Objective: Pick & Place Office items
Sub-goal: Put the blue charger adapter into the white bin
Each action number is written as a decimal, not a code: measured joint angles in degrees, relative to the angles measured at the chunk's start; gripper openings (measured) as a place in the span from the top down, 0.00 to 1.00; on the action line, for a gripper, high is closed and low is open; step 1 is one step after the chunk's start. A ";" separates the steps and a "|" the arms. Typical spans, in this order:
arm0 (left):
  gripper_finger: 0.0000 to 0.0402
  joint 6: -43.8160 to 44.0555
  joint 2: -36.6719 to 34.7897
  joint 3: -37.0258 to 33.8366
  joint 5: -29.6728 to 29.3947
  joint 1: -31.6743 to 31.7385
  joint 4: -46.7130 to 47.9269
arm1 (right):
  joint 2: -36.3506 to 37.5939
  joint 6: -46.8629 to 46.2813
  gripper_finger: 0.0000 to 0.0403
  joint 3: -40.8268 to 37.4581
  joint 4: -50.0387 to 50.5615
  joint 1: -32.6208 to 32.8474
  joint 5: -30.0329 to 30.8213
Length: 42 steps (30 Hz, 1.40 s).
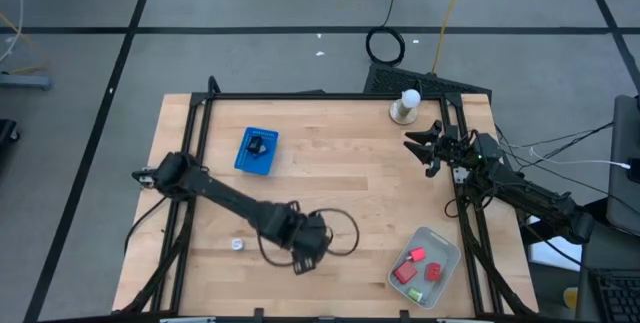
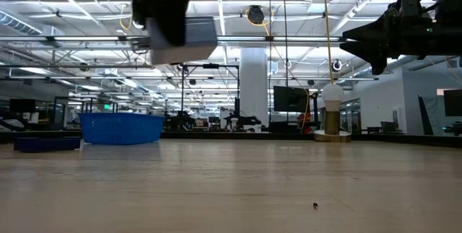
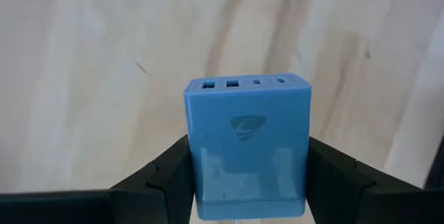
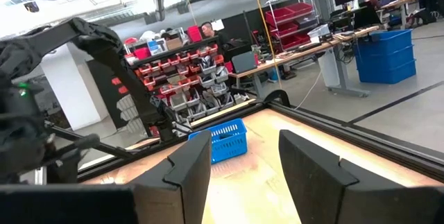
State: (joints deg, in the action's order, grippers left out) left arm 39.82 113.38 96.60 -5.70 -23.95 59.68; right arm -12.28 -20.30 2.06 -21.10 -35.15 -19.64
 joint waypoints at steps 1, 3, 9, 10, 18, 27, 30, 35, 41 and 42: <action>0.48 -0.43 -0.42 0.00 -0.21 0.71 -0.08 | 0.00 0.00 0.60 0.00 -0.01 0.01 -0.01; 0.48 -1.42 -1.34 0.00 -0.43 1.94 -0.24 | -0.01 0.01 0.60 0.01 -0.02 -0.01 0.00; 0.48 -3.93 -3.05 0.03 -0.41 5.00 -6.15 | 0.01 0.01 0.60 -0.01 -0.03 0.00 0.00; 0.48 -4.27 -3.33 0.04 -0.37 5.38 -7.54 | 0.00 -0.01 0.60 0.00 -0.02 0.00 -0.02; 0.48 -6.70 -4.50 0.07 0.46 8.67 -14.21 | -0.01 -5.08 0.60 -0.01 -0.93 0.01 -0.04; 0.48 -9.14 -4.52 0.09 2.76 13.33 -14.53 | -0.01 -6.08 0.60 -0.01 -1.62 -0.08 6.07; 0.48 -8.61 -4.50 0.12 2.78 15.06 -14.46 | 0.01 -3.91 0.60 -0.01 -5.35 -0.08 7.76; 0.48 -8.71 -4.50 1.11 3.95 17.31 -14.22 | 0.01 -1.41 0.60 -0.01 -10.44 -0.08 7.63; 0.48 -9.38 -4.48 3.48 12.46 20.86 -14.21 | 0.02 3.76 0.60 0.19 -14.90 -0.03 -6.67; 0.48 -9.27 -4.48 3.70 14.56 21.57 -14.38 | 0.03 3.84 0.60 0.42 -14.60 -0.03 -7.33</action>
State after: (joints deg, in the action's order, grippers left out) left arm 30.55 108.90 100.30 8.86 -2.39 45.31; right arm -12.26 -16.47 2.48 -35.70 -35.18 -26.97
